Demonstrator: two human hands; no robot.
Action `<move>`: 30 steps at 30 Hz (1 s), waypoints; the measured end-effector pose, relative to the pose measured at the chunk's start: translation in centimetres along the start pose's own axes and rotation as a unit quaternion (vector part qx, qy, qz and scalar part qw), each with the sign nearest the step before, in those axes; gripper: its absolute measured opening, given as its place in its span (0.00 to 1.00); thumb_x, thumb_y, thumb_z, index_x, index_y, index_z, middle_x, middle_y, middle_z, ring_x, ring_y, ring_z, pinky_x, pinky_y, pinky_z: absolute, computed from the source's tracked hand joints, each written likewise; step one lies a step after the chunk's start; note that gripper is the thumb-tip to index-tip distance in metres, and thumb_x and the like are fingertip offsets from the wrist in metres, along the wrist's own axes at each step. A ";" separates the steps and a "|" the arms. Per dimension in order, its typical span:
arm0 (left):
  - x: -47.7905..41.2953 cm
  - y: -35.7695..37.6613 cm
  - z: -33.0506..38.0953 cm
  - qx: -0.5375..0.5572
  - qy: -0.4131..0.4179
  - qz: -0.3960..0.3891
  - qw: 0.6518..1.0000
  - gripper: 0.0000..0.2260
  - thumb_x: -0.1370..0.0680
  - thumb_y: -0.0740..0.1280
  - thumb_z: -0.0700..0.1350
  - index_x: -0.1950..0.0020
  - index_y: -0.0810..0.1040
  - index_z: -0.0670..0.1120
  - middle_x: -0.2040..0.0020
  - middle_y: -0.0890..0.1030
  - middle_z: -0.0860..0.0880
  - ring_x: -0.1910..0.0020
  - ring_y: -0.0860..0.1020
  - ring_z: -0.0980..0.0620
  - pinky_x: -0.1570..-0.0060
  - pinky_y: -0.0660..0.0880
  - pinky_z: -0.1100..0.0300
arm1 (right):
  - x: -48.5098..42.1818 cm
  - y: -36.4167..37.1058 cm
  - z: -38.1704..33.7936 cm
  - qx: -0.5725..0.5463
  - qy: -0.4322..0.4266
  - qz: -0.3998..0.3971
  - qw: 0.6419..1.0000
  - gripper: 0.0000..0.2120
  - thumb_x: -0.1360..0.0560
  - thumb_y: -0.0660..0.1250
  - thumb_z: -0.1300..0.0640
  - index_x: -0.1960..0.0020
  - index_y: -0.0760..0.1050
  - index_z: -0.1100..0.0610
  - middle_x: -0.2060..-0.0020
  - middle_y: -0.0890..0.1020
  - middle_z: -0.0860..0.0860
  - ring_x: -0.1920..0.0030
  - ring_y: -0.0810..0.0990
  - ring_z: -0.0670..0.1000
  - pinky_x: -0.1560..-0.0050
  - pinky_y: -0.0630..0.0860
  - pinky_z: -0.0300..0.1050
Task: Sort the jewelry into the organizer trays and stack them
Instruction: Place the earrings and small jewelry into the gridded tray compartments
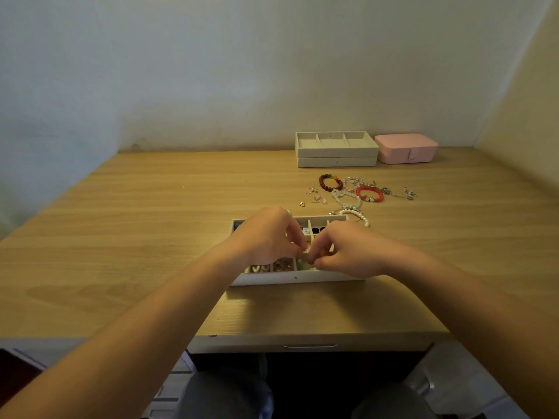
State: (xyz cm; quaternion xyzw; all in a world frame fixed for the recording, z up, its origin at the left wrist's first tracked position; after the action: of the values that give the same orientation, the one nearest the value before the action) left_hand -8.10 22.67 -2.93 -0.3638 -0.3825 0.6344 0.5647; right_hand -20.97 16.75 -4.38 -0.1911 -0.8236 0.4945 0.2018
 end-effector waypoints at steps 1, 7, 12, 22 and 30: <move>0.0 -0.1 0.1 -0.001 0.001 -0.001 1.000 0.03 0.27 0.77 0.47 0.57 0.86 0.56 0.58 0.78 0.60 0.59 0.75 0.62 0.66 0.65 0.68 | 0.0 -0.1 0.1 -0.013 -0.002 0.010 1.000 0.06 0.23 0.72 0.55 0.48 0.85 0.47 0.55 0.84 0.42 0.54 0.82 0.44 0.53 0.80 0.40; 0.1 -0.3 0.6 -0.018 0.009 -0.011 1.000 0.03 0.26 0.76 0.46 0.55 0.87 0.54 0.61 0.79 0.59 0.62 0.75 0.62 0.71 0.66 0.73 | -0.1 0.2 0.7 -0.031 -0.002 0.035 0.999 0.03 0.24 0.74 0.51 0.51 0.86 0.47 0.59 0.84 0.40 0.57 0.81 0.42 0.56 0.77 0.38; 0.1 0.0 0.6 -0.028 0.000 -0.024 0.999 0.02 0.27 0.77 0.47 0.56 0.87 0.54 0.60 0.83 0.57 0.63 0.77 0.61 0.72 0.65 0.73 | -0.2 0.5 0.6 -0.023 0.007 0.073 0.997 0.04 0.25 0.75 0.48 0.53 0.87 0.47 0.61 0.83 0.40 0.57 0.81 0.43 0.52 0.82 0.48; 0.0 0.1 0.2 -0.007 -0.055 -0.012 0.998 0.03 0.30 0.78 0.49 0.58 0.87 0.55 0.66 0.81 0.60 0.63 0.78 0.61 0.69 0.67 0.65 | -0.2 0.5 0.8 -0.041 0.021 0.079 0.996 0.05 0.27 0.77 0.48 0.56 0.87 0.49 0.63 0.84 0.41 0.59 0.82 0.43 0.53 0.83 0.50; 0.0 0.2 -0.1 0.032 -0.050 -0.002 0.998 0.03 0.30 0.79 0.49 0.59 0.87 0.53 0.65 0.82 0.58 0.65 0.78 0.61 0.71 0.67 0.69 | 0.0 0.0 0.1 0.032 -0.002 0.071 0.997 0.04 0.24 0.73 0.47 0.52 0.86 0.47 0.58 0.84 0.40 0.55 0.81 0.43 0.52 0.82 0.50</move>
State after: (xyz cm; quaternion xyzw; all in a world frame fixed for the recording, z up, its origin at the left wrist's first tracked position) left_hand -8.06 22.71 -3.13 -0.3131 -0.3905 0.6625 0.5573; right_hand -20.99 16.64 -4.43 -0.2410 -0.7921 0.5342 0.1707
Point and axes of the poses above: each hand's wrist, its own x-axis away from the middle knuckle, its own y-axis out of the palm, z = x × y, the point moved 5 cm from there along -x, towards the middle knuckle
